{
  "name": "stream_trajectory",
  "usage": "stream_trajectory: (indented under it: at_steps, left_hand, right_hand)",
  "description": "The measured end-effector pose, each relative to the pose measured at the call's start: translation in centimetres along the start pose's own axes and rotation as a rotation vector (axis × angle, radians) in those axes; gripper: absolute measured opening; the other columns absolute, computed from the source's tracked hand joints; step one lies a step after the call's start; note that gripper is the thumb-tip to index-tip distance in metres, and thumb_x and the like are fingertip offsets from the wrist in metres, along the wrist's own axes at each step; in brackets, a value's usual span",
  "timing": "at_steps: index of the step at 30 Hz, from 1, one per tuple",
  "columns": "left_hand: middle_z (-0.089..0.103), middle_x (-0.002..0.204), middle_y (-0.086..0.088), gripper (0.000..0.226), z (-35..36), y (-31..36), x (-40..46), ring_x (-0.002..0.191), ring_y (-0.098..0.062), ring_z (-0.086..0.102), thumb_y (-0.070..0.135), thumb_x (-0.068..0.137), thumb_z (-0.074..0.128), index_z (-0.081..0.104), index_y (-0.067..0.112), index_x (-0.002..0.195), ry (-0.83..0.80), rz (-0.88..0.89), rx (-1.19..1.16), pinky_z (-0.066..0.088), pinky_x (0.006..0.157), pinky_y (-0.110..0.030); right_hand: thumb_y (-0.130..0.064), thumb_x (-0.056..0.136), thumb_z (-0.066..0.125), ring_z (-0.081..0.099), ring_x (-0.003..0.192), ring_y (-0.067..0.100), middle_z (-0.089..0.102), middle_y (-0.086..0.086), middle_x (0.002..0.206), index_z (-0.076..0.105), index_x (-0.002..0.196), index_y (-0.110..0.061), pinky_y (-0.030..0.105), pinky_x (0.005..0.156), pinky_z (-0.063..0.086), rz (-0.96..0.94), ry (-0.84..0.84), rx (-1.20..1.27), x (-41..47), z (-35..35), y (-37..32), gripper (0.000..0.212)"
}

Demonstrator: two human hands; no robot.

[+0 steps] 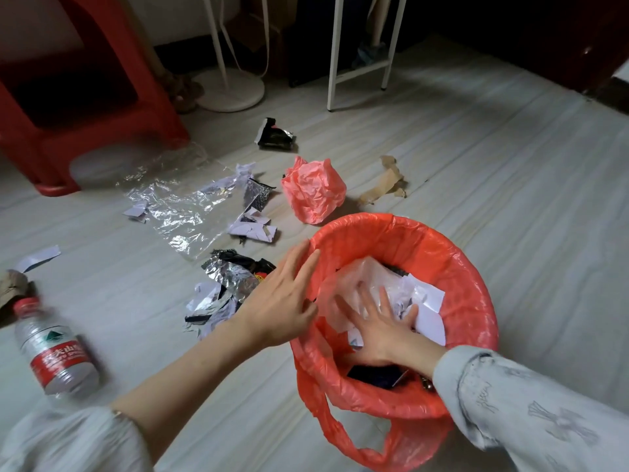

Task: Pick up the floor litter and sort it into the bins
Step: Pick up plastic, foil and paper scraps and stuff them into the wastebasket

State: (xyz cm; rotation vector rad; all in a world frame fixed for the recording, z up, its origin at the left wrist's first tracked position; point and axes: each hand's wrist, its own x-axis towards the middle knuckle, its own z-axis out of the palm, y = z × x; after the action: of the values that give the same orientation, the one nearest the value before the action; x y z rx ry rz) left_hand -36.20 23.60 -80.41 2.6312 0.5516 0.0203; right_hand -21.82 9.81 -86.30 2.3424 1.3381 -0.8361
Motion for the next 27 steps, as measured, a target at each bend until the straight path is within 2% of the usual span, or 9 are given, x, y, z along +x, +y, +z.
stream_trajectory:
  at_steps: [5,9,12,15,17,19,22,24,27]
  left_hand:
    - [-0.019,0.155,-0.003,0.081,0.6,0.1,0.8,0.144,-0.011,-0.011,0.038,0.077,0.024,-0.005,0.014,0.149,-0.017,-0.006,-0.055,-0.003,0.112,-0.015]
    - [-0.019,0.155,-0.003,0.081,1.3,-0.2,0.2,0.144,-0.011,-0.011,0.043,0.077,0.017,-0.010,0.014,0.148,-0.021,-0.012,-0.043,-0.005,0.111,-0.014]
    - [-0.017,0.156,-0.002,0.089,1.4,-0.5,0.0,0.144,-0.011,-0.008,0.048,0.066,0.006,-0.010,0.016,0.148,0.000,-0.026,-0.026,-0.001,0.113,-0.017]
    - [-0.014,0.156,0.001,0.084,1.4,-0.2,0.3,0.144,-0.011,-0.005,0.044,0.071,0.013,-0.009,0.018,0.148,0.042,-0.045,-0.052,0.008,0.116,-0.022]
    - [-0.005,0.157,0.003,0.079,1.4,0.2,0.1,0.143,-0.013,0.009,0.035,0.080,0.032,-0.005,0.020,0.149,0.060,-0.108,-0.155,0.021,0.112,-0.025]
    - [0.011,0.155,0.001,0.078,1.2,0.5,-0.2,0.136,-0.018,0.029,0.023,0.085,0.046,0.002,0.020,0.149,0.097,-0.184,-0.272,0.034,0.103,-0.029]
    - [0.046,0.136,-0.009,0.065,1.0,0.4,0.0,0.114,-0.025,0.051,0.015,0.085,0.050,0.021,0.016,0.143,0.145,-0.298,-0.316,0.040,0.084,-0.029]
    - [0.060,0.113,-0.014,0.045,0.7,0.4,0.6,0.095,-0.028,0.057,0.012,0.085,0.050,0.039,0.012,0.129,0.149,-0.394,-0.328,0.042,0.075,-0.031]
    - [0.063,0.104,-0.013,0.030,0.4,0.5,1.0,0.084,-0.022,0.054,0.008,0.083,0.050,0.052,0.006,0.113,0.132,-0.458,-0.385,0.041,0.072,-0.028]
  right_hand:
    - [-0.075,0.074,0.045,-0.036,0.135,0.033,-0.037,-0.002,0.150,-0.033,0.131,-0.051,0.082,0.087,-0.013,0.079,-0.121,-0.116,3.2,1.8,-0.2,0.099]
    - [-0.075,0.074,0.047,-0.037,0.134,0.034,-0.038,0.000,0.149,-0.032,0.134,-0.049,0.081,0.087,-0.013,0.040,-0.175,-0.128,3.5,2.3,-0.6,0.102]
    - [-0.074,0.075,0.045,-0.034,0.136,0.034,-0.034,-0.001,0.151,-0.027,0.136,-0.049,0.081,0.088,-0.012,0.027,-0.182,-0.123,3.2,1.8,-1.1,0.098]
    - [-0.075,0.075,0.044,-0.029,0.140,0.030,-0.029,-0.004,0.154,-0.022,0.137,-0.052,0.080,0.090,-0.013,0.024,-0.175,-0.074,2.6,0.2,-0.8,0.094]
    - [-0.075,0.074,0.046,-0.026,0.141,0.030,-0.026,-0.005,0.155,-0.018,0.139,-0.053,0.078,0.094,-0.011,0.017,-0.186,-0.048,1.6,-0.8,-0.7,0.094]
    - [-0.076,0.071,0.051,-0.023,0.142,0.033,-0.022,-0.004,0.156,-0.012,0.141,-0.052,0.077,0.097,-0.008,-0.015,-0.184,-0.048,0.5,-1.8,-0.6,0.097]
    - [-0.075,0.072,0.053,-0.016,0.143,0.035,-0.013,-0.003,0.158,-0.002,0.145,-0.048,0.075,0.099,-0.004,-0.039,-0.155,-0.030,-0.7,-3.7,-0.4,0.095]
    - [-0.067,0.080,0.050,-0.006,0.145,0.032,-0.005,-0.001,0.158,0.007,0.146,-0.043,0.075,0.101,0.005,-0.045,-0.112,-0.009,-1.2,-4.9,-0.4,0.082]
    - [-0.055,0.090,0.042,0.007,0.145,0.025,0.009,0.002,0.157,0.016,0.147,-0.034,0.070,0.104,0.017,-0.047,0.036,0.050,-1.6,-6.3,-0.5,0.065]
